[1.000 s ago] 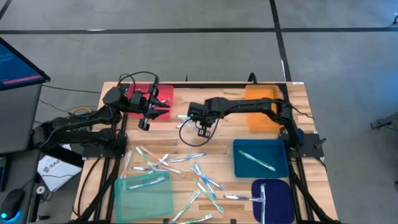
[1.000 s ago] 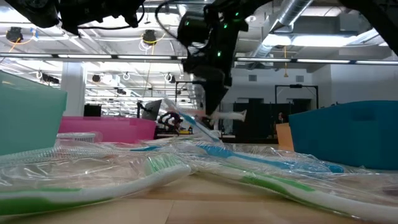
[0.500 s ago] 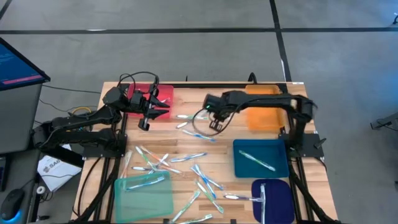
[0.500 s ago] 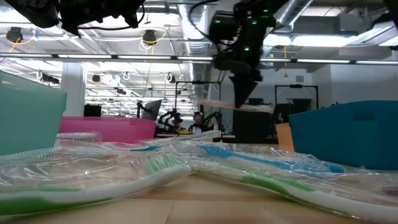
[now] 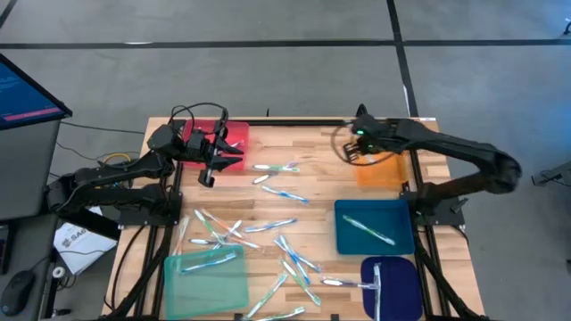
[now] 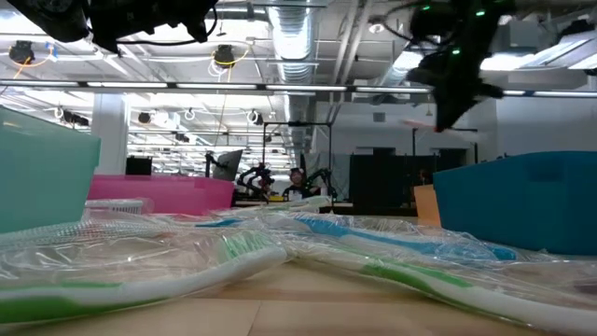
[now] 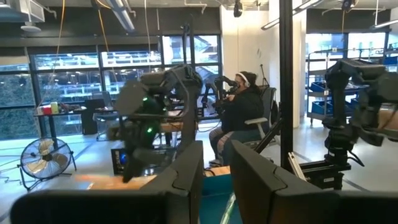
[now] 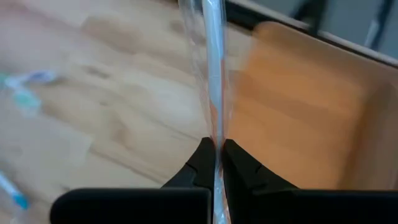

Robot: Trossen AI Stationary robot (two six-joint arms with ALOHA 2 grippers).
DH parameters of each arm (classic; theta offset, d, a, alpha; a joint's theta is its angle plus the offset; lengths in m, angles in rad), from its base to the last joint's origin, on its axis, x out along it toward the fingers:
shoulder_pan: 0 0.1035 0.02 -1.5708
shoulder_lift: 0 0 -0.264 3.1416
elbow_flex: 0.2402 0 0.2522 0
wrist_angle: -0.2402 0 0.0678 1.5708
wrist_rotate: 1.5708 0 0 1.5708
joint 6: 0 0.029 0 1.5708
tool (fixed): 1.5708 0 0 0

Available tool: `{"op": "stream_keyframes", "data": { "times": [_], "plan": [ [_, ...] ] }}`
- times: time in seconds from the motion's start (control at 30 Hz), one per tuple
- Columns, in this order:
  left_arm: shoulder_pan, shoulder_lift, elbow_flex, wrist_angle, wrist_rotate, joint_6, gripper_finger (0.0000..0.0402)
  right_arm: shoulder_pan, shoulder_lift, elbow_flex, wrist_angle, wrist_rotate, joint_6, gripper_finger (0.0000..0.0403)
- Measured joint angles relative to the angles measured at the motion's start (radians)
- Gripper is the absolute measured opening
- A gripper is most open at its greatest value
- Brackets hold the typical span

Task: Pick & Place Toothbrushes
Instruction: Put the orange toothbrush into the orange bin

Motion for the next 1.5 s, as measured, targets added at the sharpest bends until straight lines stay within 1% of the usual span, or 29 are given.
{"op": "stream_keyframes", "data": {
  "times": [0.1,0.23,0.33,0.4,0.47,0.7,0.87,1.1,1.27,1.37,1.5],
  "plan": [
    [-0.002,0.000,0.000,0.000,0.000,0.000,0.0072,-0.028,-0.084,-0.072,0.003,0.001,0.064,0.0004],
    [-0.007,0.000,0.000,0.002,0.003,0.000,0.0072,-0.079,-0.143,-0.163,0.010,0.010,0.135,0.0004],
    [-0.007,0.000,0.000,0.003,0.012,0.000,0.0072,-0.089,-0.139,-0.229,0.059,0.002,0.161,0.0004],
    [-0.010,0.000,0.000,0.006,0.012,-0.001,0.0072,-0.097,-0.117,-0.271,0.134,0.000,0.162,0.0004],
    [-0.018,0.000,0.000,0.010,0.012,-0.005,0.0072,-0.114,-0.086,-0.300,0.167,-0.007,0.160,0.0004],
    [-0.078,0.000,0.000,0.018,0.015,-0.007,0.0072,-0.165,0.014,-0.304,0.117,-0.001,0.179,0.0004],
    [-0.123,0.000,0.000,0.022,0.010,-0.007,0.0072,-0.189,0.070,-0.304,0.035,0.053,0.220,0.0006],
    [-0.157,0.000,0.000,0.031,0.009,-0.007,0.0072,-0.238,0.085,-0.304,0.010,0.060,0.233,0.0006],
    [-0.174,0.000,0.000,0.032,0.008,-0.007,0.0072,-0.272,0.085,-0.304,-0.100,0.095,0.271,0.0009],
    [-0.188,0.000,0.000,0.032,0.008,-0.007,0.0072,-0.279,0.085,-0.304,-0.099,0.098,0.267,0.0024],
    [-0.206,0.000,0.000,0.033,0.007,-0.007,0.0072,-0.276,0.085,-0.304,-0.089,0.103,0.275,0.0064]
  ]
}}
